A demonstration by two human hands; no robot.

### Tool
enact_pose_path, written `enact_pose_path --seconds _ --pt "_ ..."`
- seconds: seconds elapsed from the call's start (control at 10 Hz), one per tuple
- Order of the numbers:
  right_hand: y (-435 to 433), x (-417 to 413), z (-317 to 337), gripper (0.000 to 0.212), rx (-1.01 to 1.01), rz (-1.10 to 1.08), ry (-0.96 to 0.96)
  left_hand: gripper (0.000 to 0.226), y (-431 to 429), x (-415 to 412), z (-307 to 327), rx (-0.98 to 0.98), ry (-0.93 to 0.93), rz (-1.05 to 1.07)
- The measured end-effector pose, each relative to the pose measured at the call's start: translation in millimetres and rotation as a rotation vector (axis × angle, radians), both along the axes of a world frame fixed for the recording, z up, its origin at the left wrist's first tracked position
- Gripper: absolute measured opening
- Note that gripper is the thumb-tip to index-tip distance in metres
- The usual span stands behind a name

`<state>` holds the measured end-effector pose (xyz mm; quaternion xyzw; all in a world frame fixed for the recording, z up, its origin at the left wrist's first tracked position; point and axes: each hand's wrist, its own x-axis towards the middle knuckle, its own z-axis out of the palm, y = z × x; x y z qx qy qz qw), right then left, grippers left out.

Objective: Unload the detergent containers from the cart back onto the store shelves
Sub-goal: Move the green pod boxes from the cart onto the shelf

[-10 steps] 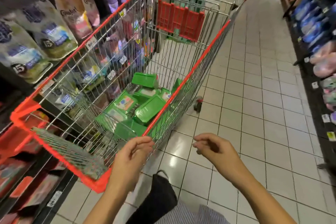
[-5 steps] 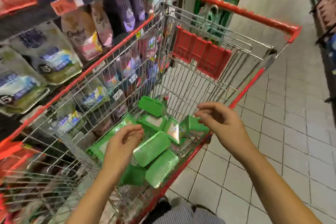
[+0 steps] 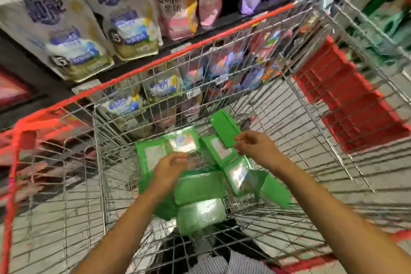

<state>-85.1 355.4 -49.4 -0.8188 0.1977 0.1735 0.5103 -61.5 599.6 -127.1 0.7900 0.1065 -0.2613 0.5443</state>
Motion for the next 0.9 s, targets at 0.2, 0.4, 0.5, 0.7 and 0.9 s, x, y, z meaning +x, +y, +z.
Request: enact_pose_path --seconds 0.2,0.4,0.5,0.7,0.9 --pt "-8 28 -119 0.031 -0.08 0.303 0.3 0.021 13 -14 -92 0.247 0.123 0.045" --pt "-11 3 -223 0.061 0.053 0.276 0.519 0.073 14 -32 -159 0.293 0.384 0.003" --pt "0 -16 -259 0.079 0.214 0.23 0.618 0.036 4 -38 -157 0.236 0.388 0.032" --pt "16 -29 -272 0.076 0.271 0.203 0.483 0.103 3 -41 -167 0.308 0.209 -0.113" --pt "16 -21 -240 0.09 0.317 0.119 0.302 0.125 4 -28 -152 0.285 0.175 -0.186"
